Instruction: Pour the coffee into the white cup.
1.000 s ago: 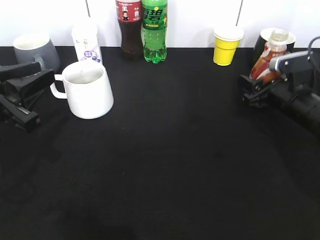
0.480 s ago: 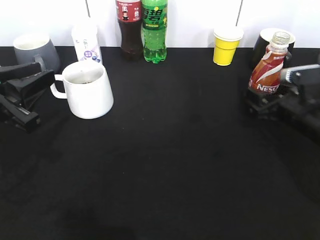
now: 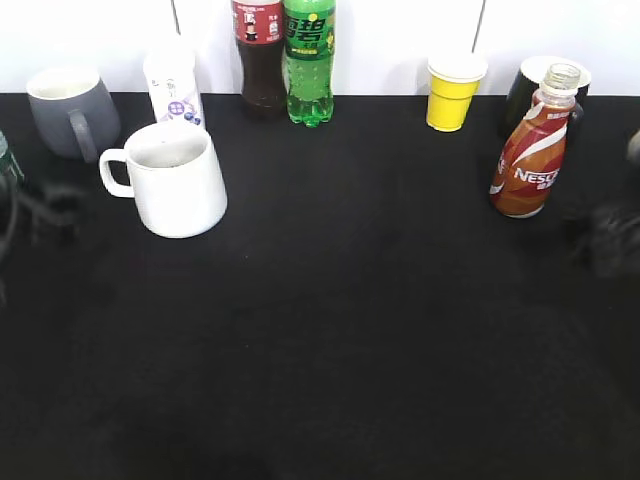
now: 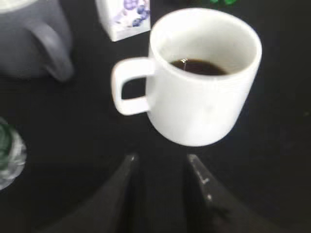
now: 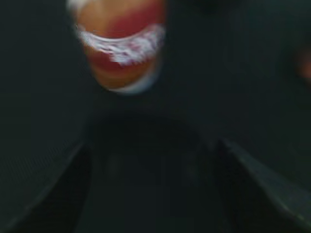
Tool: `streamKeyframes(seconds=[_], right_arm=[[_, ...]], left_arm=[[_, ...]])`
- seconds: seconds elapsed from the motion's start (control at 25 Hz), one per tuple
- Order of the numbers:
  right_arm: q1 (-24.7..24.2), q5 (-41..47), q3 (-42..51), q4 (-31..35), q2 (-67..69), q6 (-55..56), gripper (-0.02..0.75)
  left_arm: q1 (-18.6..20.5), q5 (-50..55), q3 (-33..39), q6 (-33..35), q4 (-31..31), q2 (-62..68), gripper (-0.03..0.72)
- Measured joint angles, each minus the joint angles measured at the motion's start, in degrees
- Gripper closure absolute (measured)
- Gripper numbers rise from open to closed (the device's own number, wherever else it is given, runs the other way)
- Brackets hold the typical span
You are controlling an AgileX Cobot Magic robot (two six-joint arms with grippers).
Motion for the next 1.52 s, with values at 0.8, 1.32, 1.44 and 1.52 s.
streamKeyframes(seconds=[0.8,1.32,1.44,1.52], right_arm=[[10.7,73.5,-2.9,5.2,-70.6,-0.9,0.143],[7.0,73.2,-2.9,5.9,-70.7,-0.9,0.143],[3.0,73.0,-2.9,5.9,-72.6,-0.9,0.143],[0.1,73.0,-2.9,5.9,-78.3,-0.9,0.143]], left_arm=[[-10.3,67.4,-2.2,11.7,-11.6,-62.2,0.447],[-5.5,64.7,-0.6,11.9,-12.0,-62.2,0.449],[1.9,64.6,-0.6,11.9,-12.0,-62.4,0.449],[6.1,64.5,-0.6,11.9,-12.0,-64.2,0.449]])
